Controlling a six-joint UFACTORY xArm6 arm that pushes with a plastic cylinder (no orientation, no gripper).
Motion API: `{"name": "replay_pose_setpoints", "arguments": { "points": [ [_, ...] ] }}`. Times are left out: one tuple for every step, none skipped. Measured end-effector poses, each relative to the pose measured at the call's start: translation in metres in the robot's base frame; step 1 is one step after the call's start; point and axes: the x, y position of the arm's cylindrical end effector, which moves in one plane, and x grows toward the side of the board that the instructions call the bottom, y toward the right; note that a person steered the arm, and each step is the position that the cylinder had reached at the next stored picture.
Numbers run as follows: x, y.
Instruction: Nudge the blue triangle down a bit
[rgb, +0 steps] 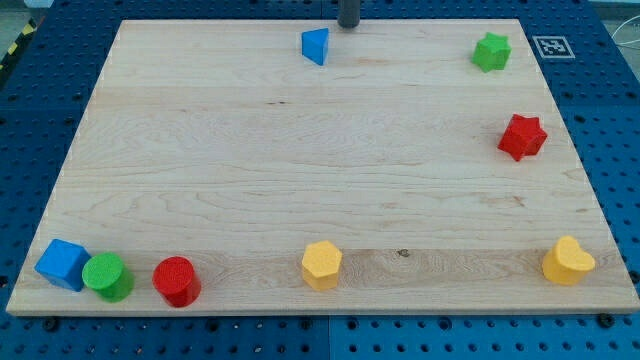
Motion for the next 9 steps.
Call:
{"name": "replay_pose_setpoints", "arguments": {
  "points": [
    [0.016,-0.001],
    [0.022,-0.006],
    [0.015,-0.008],
    [-0.006,-0.008],
    [-0.005,-0.012],
    [0.003,-0.025],
    [0.014,-0.039],
    [0.028,-0.055],
    [0.048,-0.067]
  ]
}}
